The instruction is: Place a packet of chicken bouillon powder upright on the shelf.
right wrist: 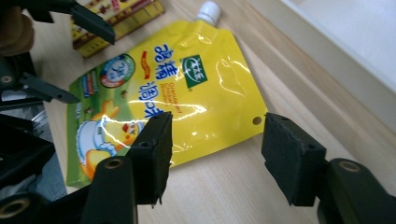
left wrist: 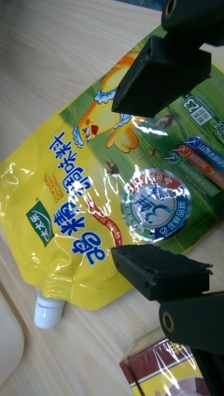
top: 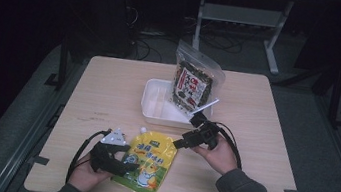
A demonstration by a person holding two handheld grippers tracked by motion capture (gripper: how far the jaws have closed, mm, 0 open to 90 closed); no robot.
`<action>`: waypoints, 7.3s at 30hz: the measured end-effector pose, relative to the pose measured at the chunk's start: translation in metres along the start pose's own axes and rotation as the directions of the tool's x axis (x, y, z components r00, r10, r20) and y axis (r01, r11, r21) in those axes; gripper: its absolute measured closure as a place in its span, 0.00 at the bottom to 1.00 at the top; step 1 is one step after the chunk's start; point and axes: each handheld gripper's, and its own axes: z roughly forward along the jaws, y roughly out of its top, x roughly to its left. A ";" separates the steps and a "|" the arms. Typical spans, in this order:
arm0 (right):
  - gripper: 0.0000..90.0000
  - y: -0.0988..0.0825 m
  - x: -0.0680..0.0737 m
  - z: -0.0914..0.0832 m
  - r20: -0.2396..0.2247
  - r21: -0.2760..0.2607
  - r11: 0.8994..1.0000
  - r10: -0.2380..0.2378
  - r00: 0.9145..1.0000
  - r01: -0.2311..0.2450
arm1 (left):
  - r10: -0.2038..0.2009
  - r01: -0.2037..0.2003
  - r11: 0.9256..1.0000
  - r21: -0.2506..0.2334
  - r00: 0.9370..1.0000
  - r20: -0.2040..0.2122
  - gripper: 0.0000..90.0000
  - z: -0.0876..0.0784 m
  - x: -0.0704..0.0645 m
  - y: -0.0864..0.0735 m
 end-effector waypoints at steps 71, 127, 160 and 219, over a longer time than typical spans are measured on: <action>1.00 0.022 0.016 -0.041 -0.085 -0.073 0.996 -0.067 0.994 0.060 | -0.146 0.152 0.986 -0.064 0.986 0.086 0.23 -0.003 0.021 -0.006; 0.99 0.061 0.044 -0.044 -0.268 0.124 0.977 -0.138 0.954 0.176 | -0.058 0.086 0.986 -0.143 0.980 0.189 0.55 -0.015 0.014 0.000; 1.00 0.056 0.045 -0.076 -0.385 -0.208 0.976 -0.024 0.923 -0.061 | -0.107 0.107 0.987 -0.121 0.994 0.004 0.27 -0.034 0.020 -0.015; 0.99 0.152 0.022 -0.061 -0.153 -0.519 0.818 0.197 0.968 -0.248 | -0.154 0.145 0.978 -0.147 0.987 -0.049 0.25 -0.047 0.030 -0.030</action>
